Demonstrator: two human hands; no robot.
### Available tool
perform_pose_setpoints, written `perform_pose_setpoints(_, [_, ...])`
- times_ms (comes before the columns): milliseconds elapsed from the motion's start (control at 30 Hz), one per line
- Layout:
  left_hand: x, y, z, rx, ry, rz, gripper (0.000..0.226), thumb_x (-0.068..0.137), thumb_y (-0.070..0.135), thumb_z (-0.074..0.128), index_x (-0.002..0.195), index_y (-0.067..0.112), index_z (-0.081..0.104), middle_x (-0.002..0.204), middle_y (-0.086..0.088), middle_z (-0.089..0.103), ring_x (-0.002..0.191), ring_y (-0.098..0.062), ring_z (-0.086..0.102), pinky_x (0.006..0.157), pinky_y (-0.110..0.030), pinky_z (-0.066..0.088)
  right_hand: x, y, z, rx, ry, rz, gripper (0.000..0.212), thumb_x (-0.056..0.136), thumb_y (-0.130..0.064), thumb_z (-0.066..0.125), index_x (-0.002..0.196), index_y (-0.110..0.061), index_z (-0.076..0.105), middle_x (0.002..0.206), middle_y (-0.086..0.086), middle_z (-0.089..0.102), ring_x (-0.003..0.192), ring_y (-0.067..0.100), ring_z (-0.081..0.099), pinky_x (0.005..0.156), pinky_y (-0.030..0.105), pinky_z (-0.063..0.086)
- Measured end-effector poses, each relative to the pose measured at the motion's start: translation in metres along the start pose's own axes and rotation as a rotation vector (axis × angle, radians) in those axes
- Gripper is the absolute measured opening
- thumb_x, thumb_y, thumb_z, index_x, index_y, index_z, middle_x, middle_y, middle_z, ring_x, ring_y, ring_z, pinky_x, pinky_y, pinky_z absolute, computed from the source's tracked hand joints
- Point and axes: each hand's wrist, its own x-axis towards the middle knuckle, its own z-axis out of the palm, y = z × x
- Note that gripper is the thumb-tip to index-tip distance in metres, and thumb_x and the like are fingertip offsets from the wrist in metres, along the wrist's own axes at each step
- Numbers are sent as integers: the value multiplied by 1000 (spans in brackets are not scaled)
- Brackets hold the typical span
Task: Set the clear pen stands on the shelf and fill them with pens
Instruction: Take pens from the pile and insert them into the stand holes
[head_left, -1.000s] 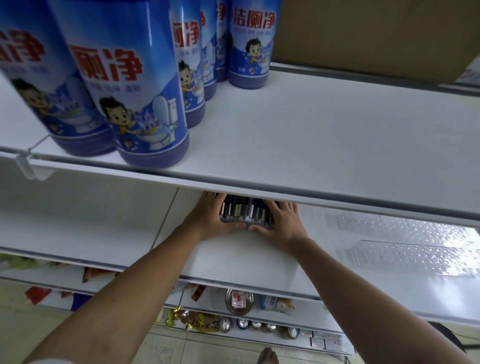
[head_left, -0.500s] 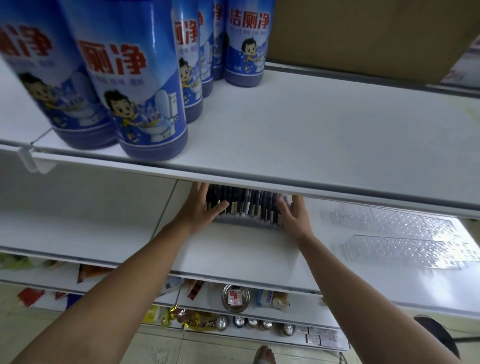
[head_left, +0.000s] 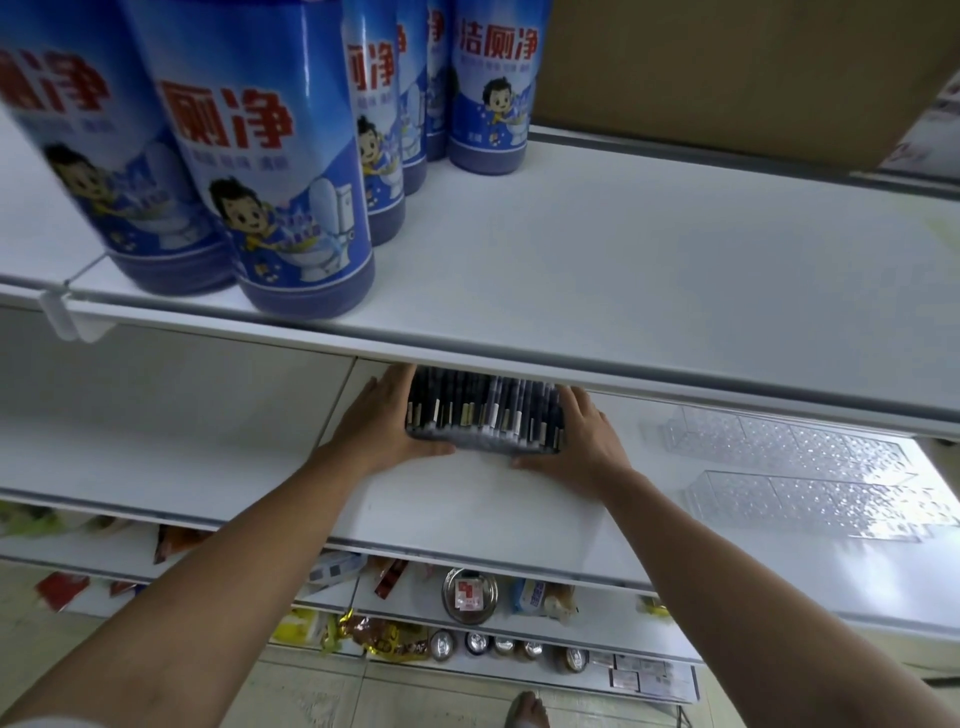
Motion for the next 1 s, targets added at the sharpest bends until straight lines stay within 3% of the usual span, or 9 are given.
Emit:
perform_pose_setpoints(100, [0,2,-1,3,-2,7,133,62,75,88,164,21,21,166,-3,34,147,-28,39,121,-47,35,4,1,0,-35,6,-33,138,47,-106,58,156,-28,27,153,5,45,136,30,48,115,48,44])
perform_pose_setpoints(367, [-5,5,-2,-27,0,-15,135,61,76,88,165,26,16,171,-1,28,153,-25,31,125,-52,29,4,3,7,-41,48,-91,121,58,-98,64,150,-26,32,141,5,50,128,29,49,113,45,43])
perform_pose_setpoints(533, [-4,8,-3,-9,11,-21,131,61,78,86,163,25,22,167,-1,34,151,-24,35,125,-51,29,4,1,8,-46,77,-102,112,65,-92,64,149,-24,35,136,9,52,127,31,50,113,44,42])
perform_pose_setpoints(733, [-5,8,-2,-7,19,-29,131,60,79,86,161,22,25,162,-1,40,145,-24,40,121,-51,34,8,6,11,61,28,-61,116,57,-93,70,147,-27,37,137,5,50,125,28,52,106,47,50])
perform_pose_setpoints(1000, [-4,8,-2,-11,27,-23,131,58,78,88,160,21,26,157,-2,44,143,-24,43,118,-52,38,9,-13,4,184,1,-110,109,57,-61,94,147,-24,43,142,8,52,130,28,54,105,44,52])
